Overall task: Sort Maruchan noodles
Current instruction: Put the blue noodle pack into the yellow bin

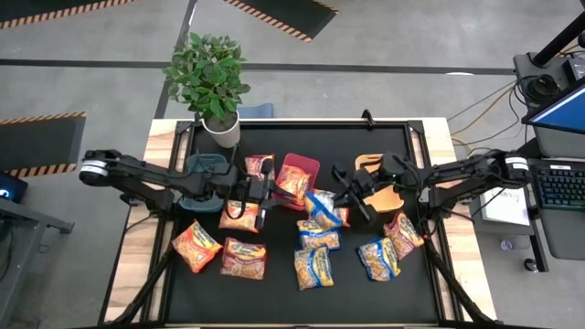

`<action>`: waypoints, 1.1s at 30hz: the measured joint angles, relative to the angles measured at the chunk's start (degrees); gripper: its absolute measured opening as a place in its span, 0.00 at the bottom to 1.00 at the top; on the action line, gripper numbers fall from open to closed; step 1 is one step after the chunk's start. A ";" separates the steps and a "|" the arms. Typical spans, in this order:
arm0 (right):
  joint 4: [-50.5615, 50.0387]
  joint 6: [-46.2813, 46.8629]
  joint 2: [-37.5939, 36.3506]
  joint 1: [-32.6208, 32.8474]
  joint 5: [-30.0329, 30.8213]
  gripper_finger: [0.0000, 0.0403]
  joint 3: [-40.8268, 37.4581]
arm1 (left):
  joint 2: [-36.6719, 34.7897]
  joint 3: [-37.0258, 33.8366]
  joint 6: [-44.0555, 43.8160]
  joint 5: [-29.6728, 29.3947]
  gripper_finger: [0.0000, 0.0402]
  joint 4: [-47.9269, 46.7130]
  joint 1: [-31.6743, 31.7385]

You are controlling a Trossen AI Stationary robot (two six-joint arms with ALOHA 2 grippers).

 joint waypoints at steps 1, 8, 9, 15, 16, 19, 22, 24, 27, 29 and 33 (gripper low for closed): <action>0.73 -0.12 0.77 0.63 -0.40 0.02 0.00 | 0.66 0.00 -0.83 0.72 0.10 1.80 0.01; 6.46 -0.58 5.08 3.55 -4.87 0.02 0.00 | 5.11 0.00 -5.73 8.20 0.31 8.42 0.01; 6.83 -0.39 5.29 3.74 -4.83 0.02 0.00 | 5.86 0.00 -6.73 9.71 0.35 9.42 -0.04; 6.87 -0.88 5.39 4.01 -4.71 0.02 0.00 | 10.91 0.00 -9.37 10.82 0.58 16.02 -0.12; 6.85 -0.96 5.39 4.01 -4.73 0.02 0.00 | 11.83 0.00 -9.24 11.40 0.61 17.50 -0.12; 6.82 -1.14 5.39 3.99 -4.70 0.02 0.00 | 14.98 0.00 -8.79 14.63 0.69 24.26 -0.10; 6.80 -1.18 5.39 3.99 -4.49 0.02 0.00 | 18.31 0.00 -10.03 15.53 0.71 31.57 -0.15; 6.73 -1.14 5.39 3.97 -4.23 0.02 0.00 | 20.14 0.00 -10.84 16.78 0.71 35.61 -0.10; 6.66 -1.10 5.57 3.99 -4.21 0.02 0.00 | 22.09 0.02 -12.23 16.80 0.71 40.13 -0.08; 6.44 -1.12 5.61 3.99 -4.13 0.02 0.00 | 23.08 0.05 -13.51 16.48 0.70 42.57 -0.08; 6.46 -1.16 5.61 3.99 -3.61 0.02 0.00 | 24.85 1.82 -14.36 16.28 0.68 44.11 -0.08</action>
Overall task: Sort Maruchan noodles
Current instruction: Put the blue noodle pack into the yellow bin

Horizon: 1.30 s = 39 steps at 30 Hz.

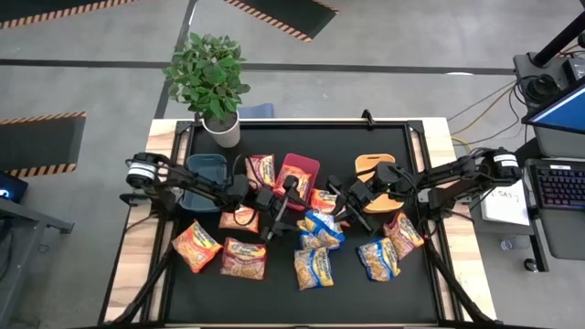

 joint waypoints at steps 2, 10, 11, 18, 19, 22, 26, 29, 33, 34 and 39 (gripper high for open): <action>0.02 -0.02 0.00 0.00 0.21 0.02 0.00 | 1.16 1.47 -0.15 0.00 0.68 -0.22 0.00; -0.04 0.45 0.00 0.00 0.89 0.02 0.02 | 2.95 3.45 -0.16 -0.04 0.61 0.05 0.00; -0.07 0.46 0.00 0.00 0.89 0.02 0.02 | 2.95 3.45 -0.05 -0.10 0.58 0.03 0.00; -0.15 0.71 0.00 0.00 1.08 0.02 0.02 | 2.95 3.45 0.17 -0.63 0.30 -0.21 0.00; -0.15 1.17 0.00 0.00 1.17 0.02 0.02 | 2.95 3.43 0.17 -0.63 0.24 -0.22 0.00; -0.22 2.97 0.00 -0.13 3.44 0.03 0.02 | 2.95 3.28 0.03 -0.60 0.08 -0.17 0.00; -2.21 4.27 -0.25 -0.88 4.11 0.11 0.05 | 2.95 3.09 -0.18 0.53 0.04 -0.29 0.00; -3.41 6.53 -0.90 -2.12 5.18 0.22 0.07 | 2.65 2.85 -0.18 2.06 0.04 -0.29 0.02; -6.56 9.34 -3.90 -4.27 5.41 0.38 0.09 | 0.88 1.09 -0.21 3.93 0.01 -0.34 -0.02; -8.14 9.70 -5.15 -4.89 5.43 0.42 0.09 | 0.02 0.17 -0.12 3.92 0.01 -0.59 -0.02; -16.18 11.14 -12.46 -6.50 7.90 0.57 0.34 | -6.43 -7.06 2.02 -5.31 0.00 -2.45 0.04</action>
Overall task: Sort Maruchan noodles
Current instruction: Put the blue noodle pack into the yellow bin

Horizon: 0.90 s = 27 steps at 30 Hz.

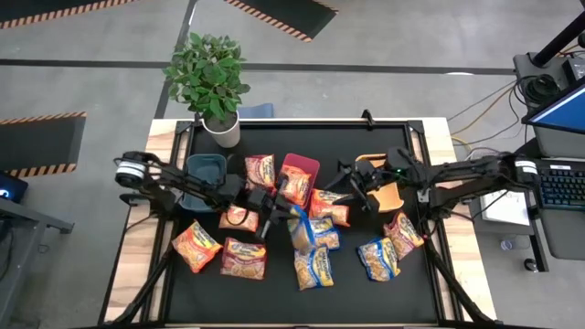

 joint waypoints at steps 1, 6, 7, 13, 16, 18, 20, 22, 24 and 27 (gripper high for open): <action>-2.40 0.02 -1.62 0.03 1.90 0.59 0.37 | -1.43 -1.54 0.58 -3.64 0.00 -0.76 0.00; -22.37 -3.89 -6.87 2.05 14.66 0.63 5.89 | -7.30 -7.80 1.04 -19.77 0.00 -5.37 0.01; -26.37 -4.89 -6.97 2.74 17.12 0.63 7.64 | -7.85 -8.42 1.02 -21.60 0.00 -5.91 0.05; -41.00 -9.35 -3.47 5.26 25.10 0.62 17.80 | -8.26 -9.33 1.04 -27.79 0.00 -5.92 0.09; -44.96 -11.42 -0.02 5.41 25.54 0.62 22.33 | -7.78 -8.40 1.04 -27.85 0.00 -6.02 0.04; -47.06 -12.92 2.70 5.39 25.64 0.62 25.33 | -7.39 -7.45 1.15 -27.86 0.00 -5.99 0.04; -49.72 -14.55 5.74 5.39 25.64 0.62 28.45 | -6.94 -6.52 1.45 -29.03 0.00 -6.03 0.00; -53.46 -15.68 8.78 5.39 25.63 0.62 32.10 | -6.65 -5.90 1.47 -30.83 0.00 -6.18 0.04; -58.29 -16.45 11.64 5.39 25.64 0.62 36.69 | -6.49 -5.51 1.50 -32.51 0.00 -6.32 0.07; -66.76 -16.64 15.54 5.36 25.92 0.61 44.22 | -6.40 -5.10 1.44 -34.39 0.00 -6.35 0.07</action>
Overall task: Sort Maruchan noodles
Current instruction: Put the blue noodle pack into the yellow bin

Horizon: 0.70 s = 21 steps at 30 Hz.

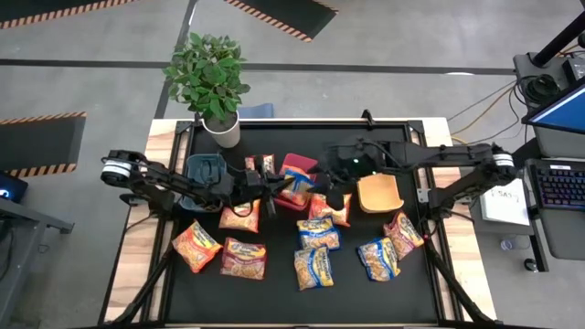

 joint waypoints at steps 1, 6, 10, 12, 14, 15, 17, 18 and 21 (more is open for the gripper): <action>-2.75 0.16 1.24 0.00 0.18 0.61 2.56 | 0.00 0.03 -0.03 -0.11 0.00 0.01 0.03; -11.56 0.97 6.83 0.00 2.68 0.58 12.19 | 0.00 0.29 -0.12 -0.57 0.00 0.16 0.02; -14.03 0.38 10.30 -0.24 3.57 0.56 15.33 | 0.02 0.31 -0.26 -0.55 0.00 0.40 -0.02; -15.18 0.36 11.95 -0.27 3.58 0.56 16.17 | 0.02 0.31 -0.47 -0.55 0.00 0.67 -0.02; -16.04 0.14 13.20 -0.28 3.69 0.56 16.53 | 0.02 0.40 -0.58 -0.55 0.00 0.84 -0.02; -16.04 -0.02 13.77 -0.28 3.71 0.55 16.55 | 0.02 0.58 -0.61 -0.55 0.00 0.84 -0.02; -15.94 -0.02 14.57 -0.28 3.71 0.54 16.55 | 0.02 0.92 -0.63 -0.57 0.00 0.84 -0.02; -15.92 0.00 14.82 -0.28 3.73 0.52 16.57 | 0.02 1.06 -0.63 -0.59 0.00 0.82 -0.02; -16.44 0.00 14.87 -0.52 3.58 0.42 16.57 | 0.02 1.14 -0.54 -0.55 0.00 0.83 -0.02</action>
